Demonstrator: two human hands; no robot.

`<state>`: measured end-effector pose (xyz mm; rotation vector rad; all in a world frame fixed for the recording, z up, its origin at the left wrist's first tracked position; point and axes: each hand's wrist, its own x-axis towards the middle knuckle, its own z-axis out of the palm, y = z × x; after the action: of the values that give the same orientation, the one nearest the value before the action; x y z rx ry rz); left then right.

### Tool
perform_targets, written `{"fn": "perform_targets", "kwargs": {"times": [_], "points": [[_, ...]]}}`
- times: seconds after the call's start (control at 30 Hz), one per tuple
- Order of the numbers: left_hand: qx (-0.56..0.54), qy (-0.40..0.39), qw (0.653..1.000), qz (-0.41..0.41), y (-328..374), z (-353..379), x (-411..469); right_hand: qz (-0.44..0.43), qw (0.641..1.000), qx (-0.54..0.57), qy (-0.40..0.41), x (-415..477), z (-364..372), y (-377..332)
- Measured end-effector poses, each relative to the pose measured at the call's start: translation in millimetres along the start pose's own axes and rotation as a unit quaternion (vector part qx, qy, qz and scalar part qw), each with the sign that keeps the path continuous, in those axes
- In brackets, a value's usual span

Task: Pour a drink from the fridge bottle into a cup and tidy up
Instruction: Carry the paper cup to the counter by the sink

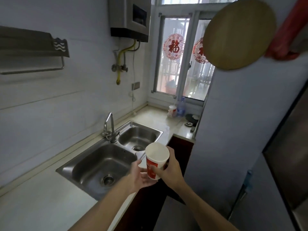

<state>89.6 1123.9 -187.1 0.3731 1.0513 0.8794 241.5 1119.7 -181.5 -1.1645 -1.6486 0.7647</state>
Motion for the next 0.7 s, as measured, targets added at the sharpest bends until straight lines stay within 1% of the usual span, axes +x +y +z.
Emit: {"fn": "perform_targets", "kwargs": {"times": [0.23,0.4,0.5,0.7], "points": [[-0.015,-0.014,1.000,-0.019,41,27,81,0.010,0.998,-0.016,0.053,65,-17,39],[0.007,-0.002,1.000,-0.019,86,46,136,0.021,0.997,-0.023,0.077,133,-19,60],[0.038,-0.001,0.999,-0.004,111,60,167,0.012,0.994,-0.036,0.100,174,-22,70],[0.075,-0.008,0.997,-0.019,140,87,222,0.013,0.994,-0.027,0.103,224,-40,98]]}}
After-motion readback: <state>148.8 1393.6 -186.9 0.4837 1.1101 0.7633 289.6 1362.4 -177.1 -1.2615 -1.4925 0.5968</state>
